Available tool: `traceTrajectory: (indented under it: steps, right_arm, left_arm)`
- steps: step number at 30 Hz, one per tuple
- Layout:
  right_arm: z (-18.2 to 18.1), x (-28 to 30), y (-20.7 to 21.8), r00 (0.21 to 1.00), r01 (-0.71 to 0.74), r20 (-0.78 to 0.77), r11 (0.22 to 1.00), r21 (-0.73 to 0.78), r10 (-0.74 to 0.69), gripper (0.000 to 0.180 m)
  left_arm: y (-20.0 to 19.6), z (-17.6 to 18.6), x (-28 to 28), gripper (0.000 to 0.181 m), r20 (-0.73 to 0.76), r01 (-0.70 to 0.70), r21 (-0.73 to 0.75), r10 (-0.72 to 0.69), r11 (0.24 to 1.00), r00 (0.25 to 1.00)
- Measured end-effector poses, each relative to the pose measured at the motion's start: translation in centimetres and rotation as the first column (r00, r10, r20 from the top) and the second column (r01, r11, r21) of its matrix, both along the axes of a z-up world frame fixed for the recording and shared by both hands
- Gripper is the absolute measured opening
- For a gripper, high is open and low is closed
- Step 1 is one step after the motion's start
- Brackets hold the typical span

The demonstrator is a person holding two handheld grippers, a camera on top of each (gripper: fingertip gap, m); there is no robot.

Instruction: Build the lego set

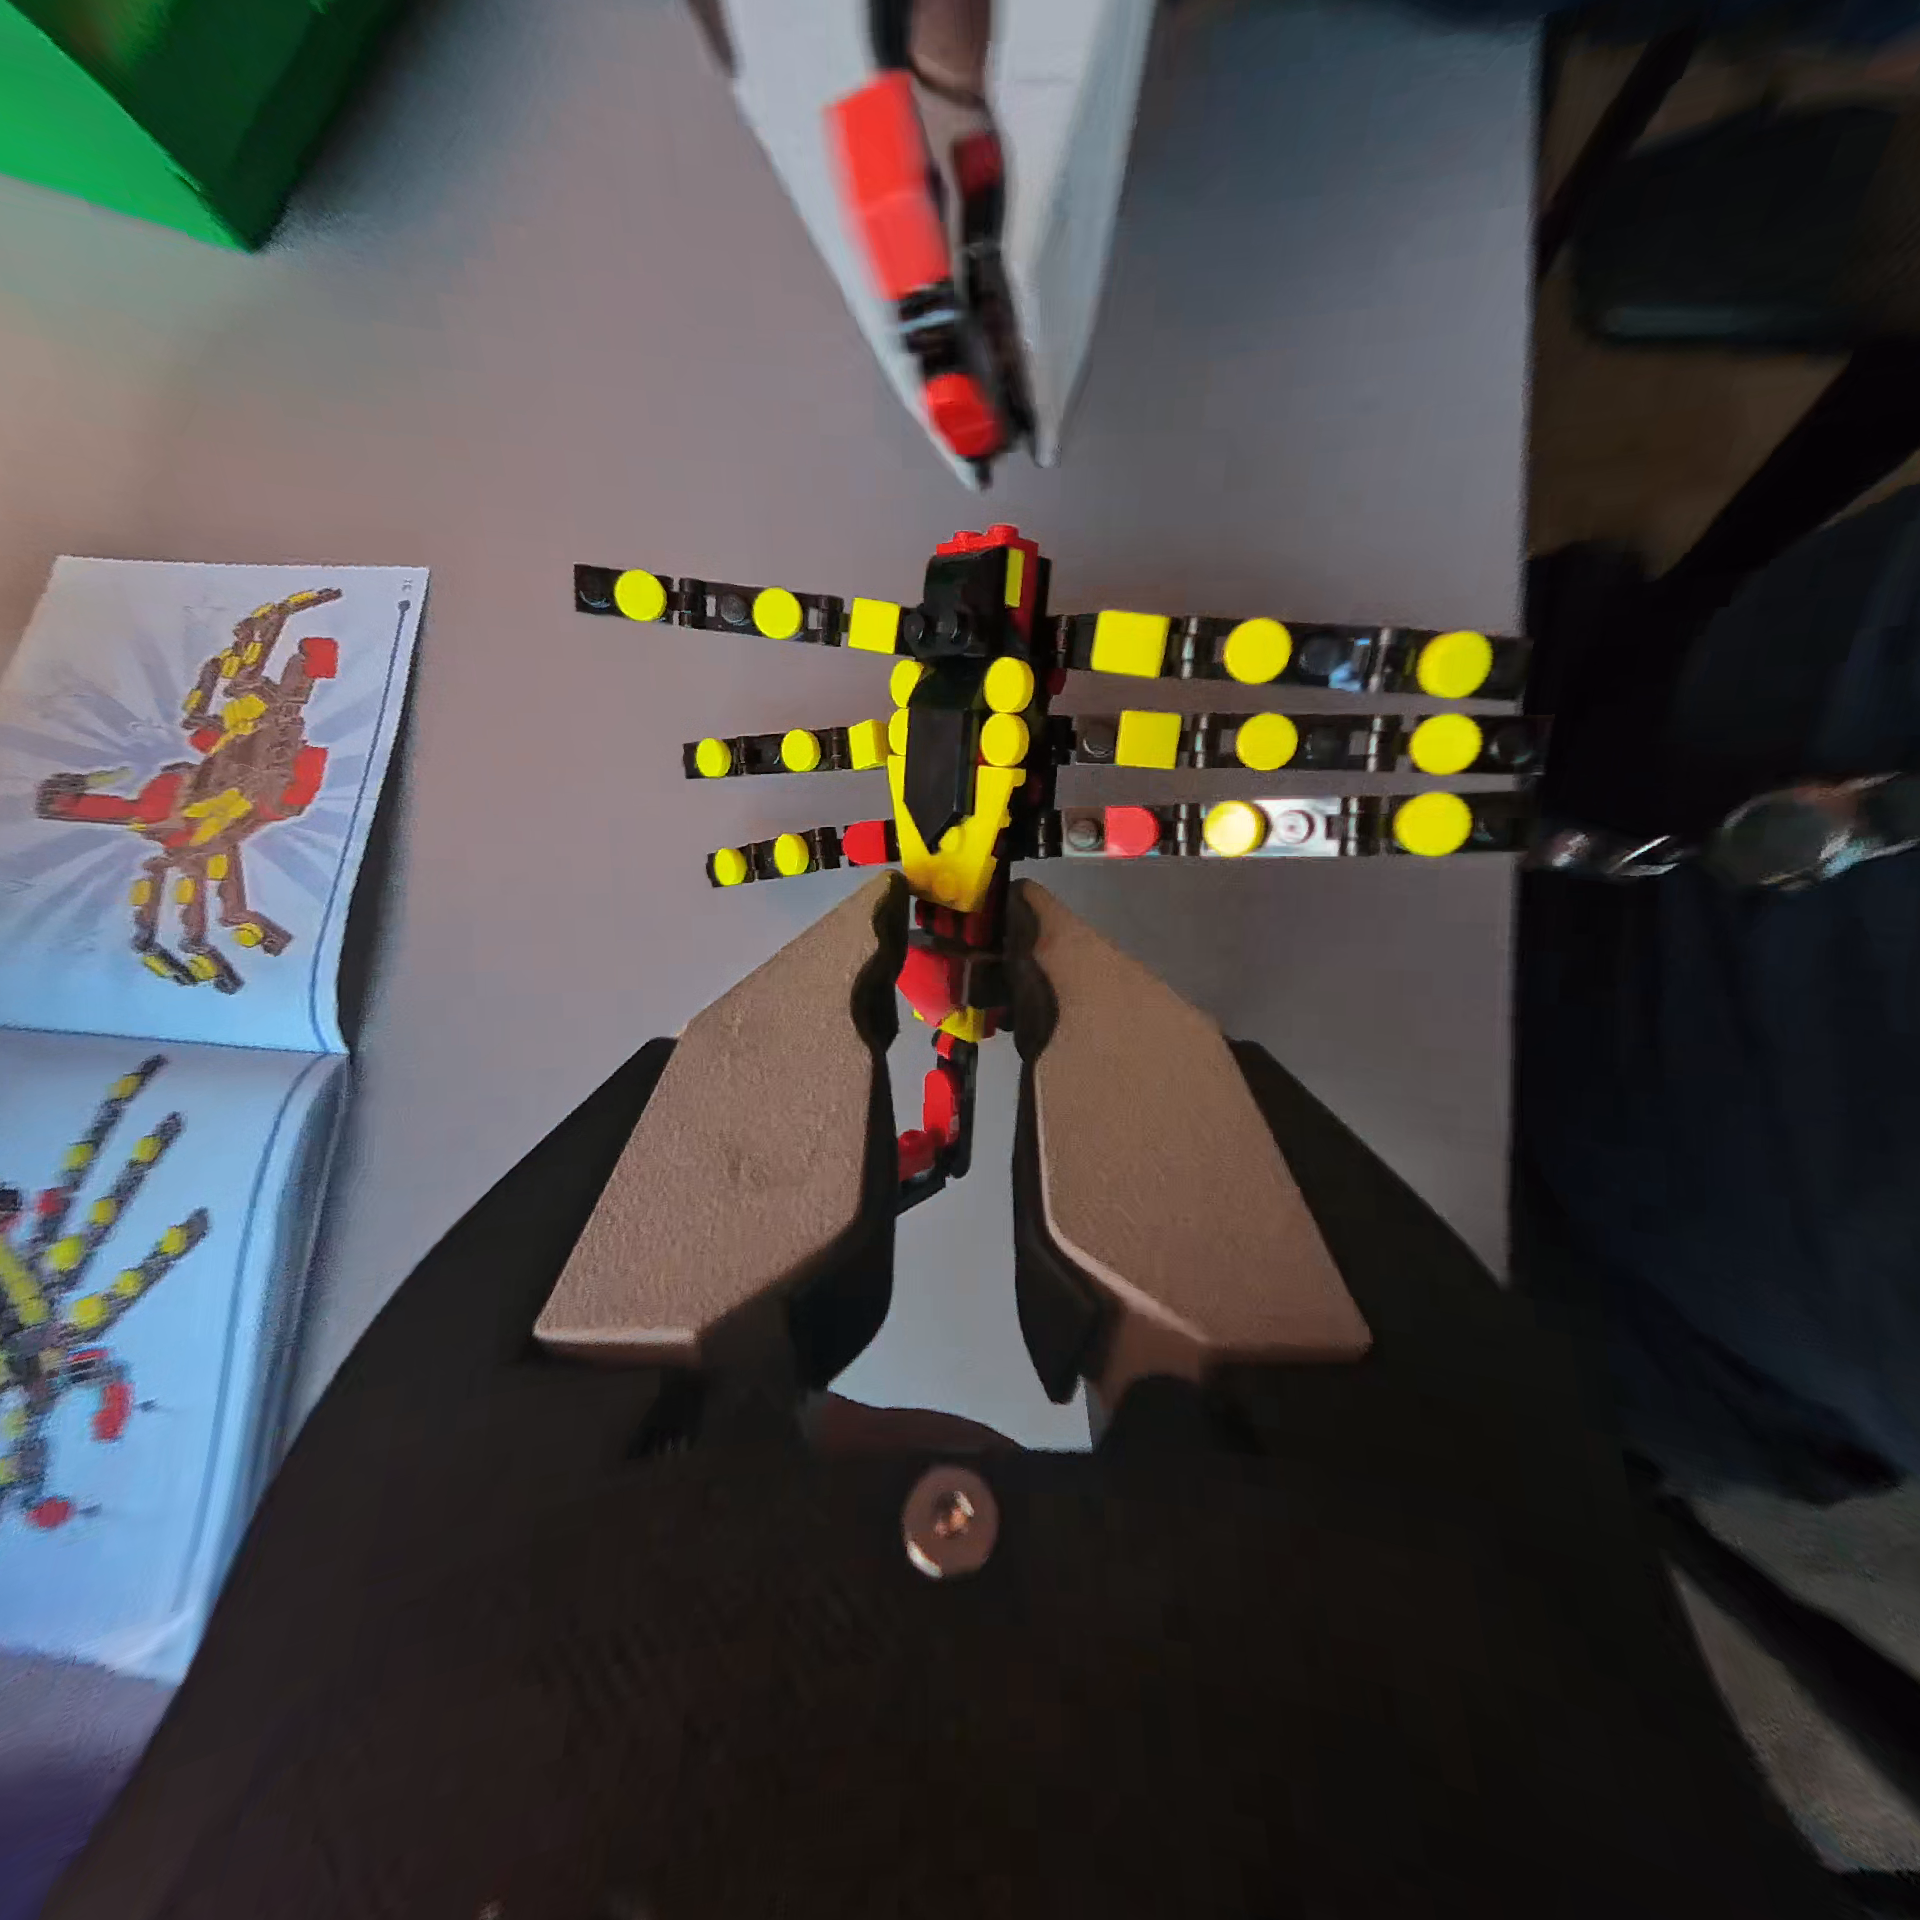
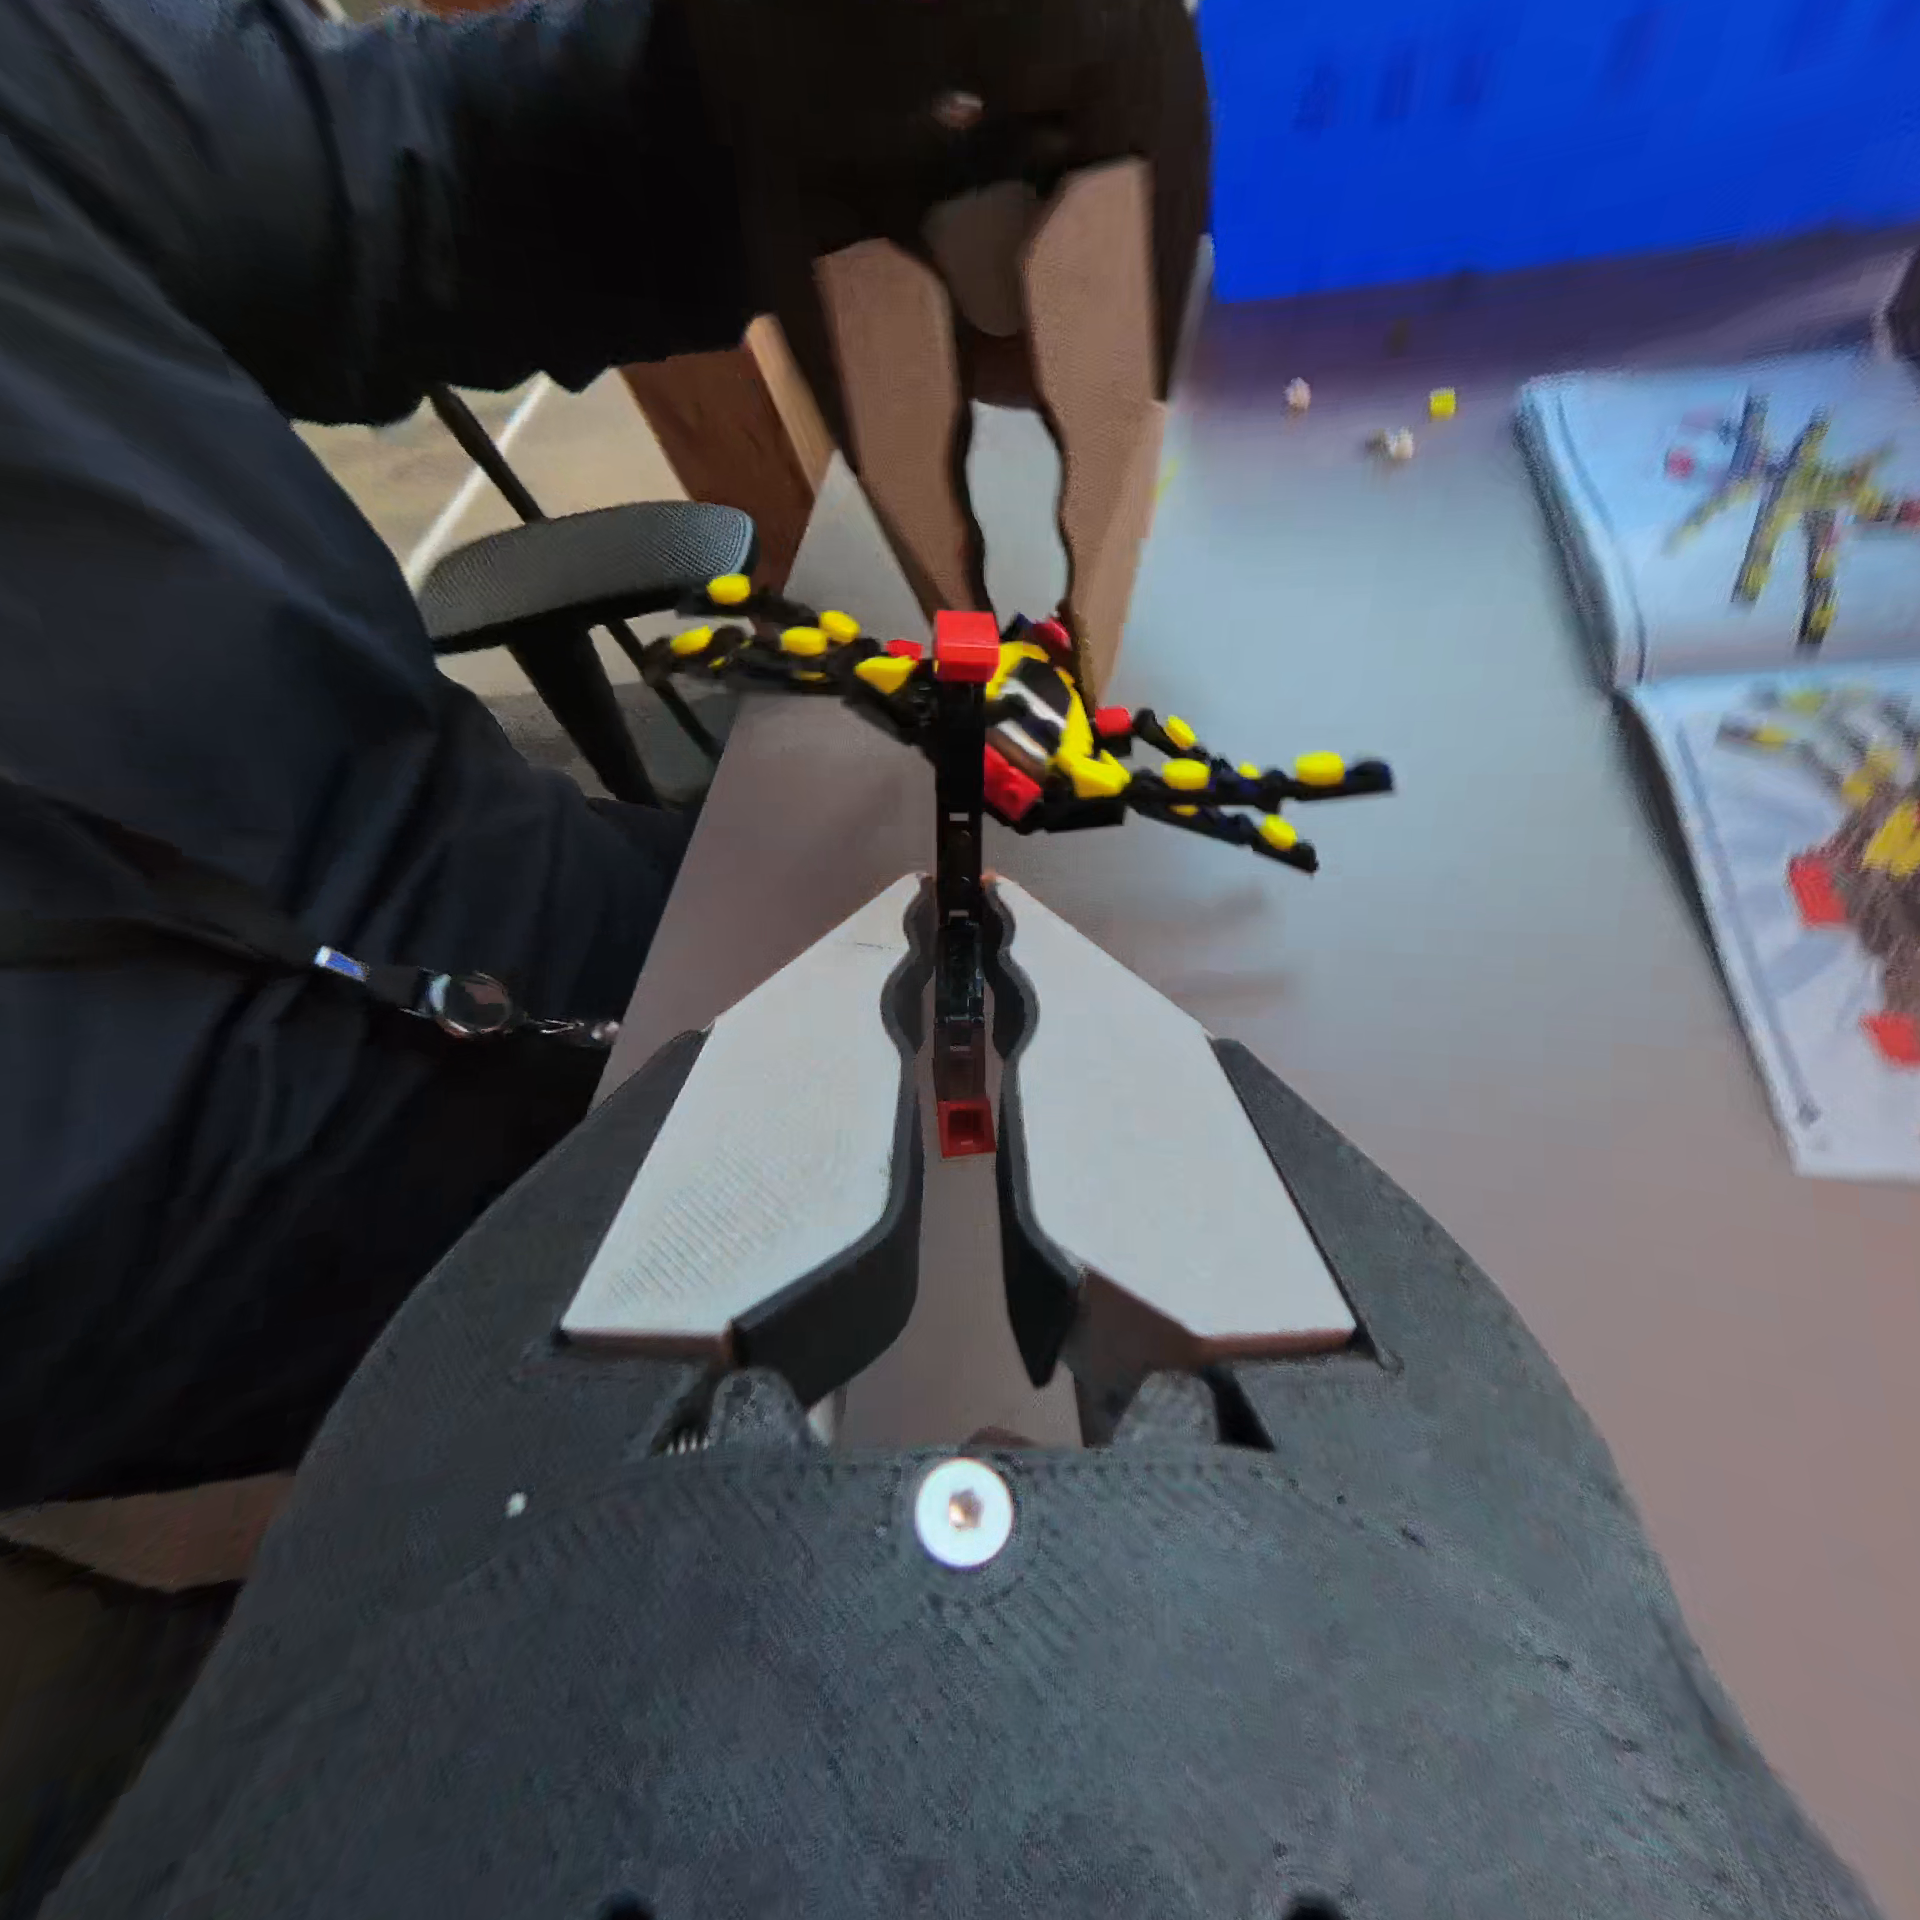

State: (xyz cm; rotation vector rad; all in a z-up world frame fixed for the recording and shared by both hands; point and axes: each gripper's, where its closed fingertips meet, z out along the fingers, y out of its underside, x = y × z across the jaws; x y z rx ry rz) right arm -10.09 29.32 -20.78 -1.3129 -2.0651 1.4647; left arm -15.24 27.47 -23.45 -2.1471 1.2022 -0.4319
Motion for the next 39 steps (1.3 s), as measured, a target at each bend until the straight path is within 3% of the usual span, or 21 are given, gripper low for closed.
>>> traceTrajectory:
  steps: [3,6,11,39]
  right_arm:
    - [1.5,-0.7,-0.8,0.988,0.022,-0.157,0.988,0.150,0.002,0.004]
    - [3.5,-0.7,-1.5,0.963,0.032,-0.269,0.979,0.203,0.024,0.004]
    - [4.0,-1.1,-1.3,0.952,0.095,-0.305,0.934,0.344,0.015,0.004]
    - [1.9,-1.7,-1.8,0.973,0.026,-0.225,0.933,0.360,0.060,0.011]
  left_arm:
    - [-0.8,1.0,0.0,0.015,0.144,0.024,-0.075,-0.013,0.997,0.990]
    - [-1.7,1.5,0.3,0.015,0.265,0.080,-0.160,-0.035,0.984,0.964]
    - [-2.1,2.1,0.7,0.015,0.386,0.137,-0.216,-0.044,0.967,0.922]
    - [-2.1,1.3,1.7,0.015,0.400,0.220,-0.286,-0.093,0.933,0.912]
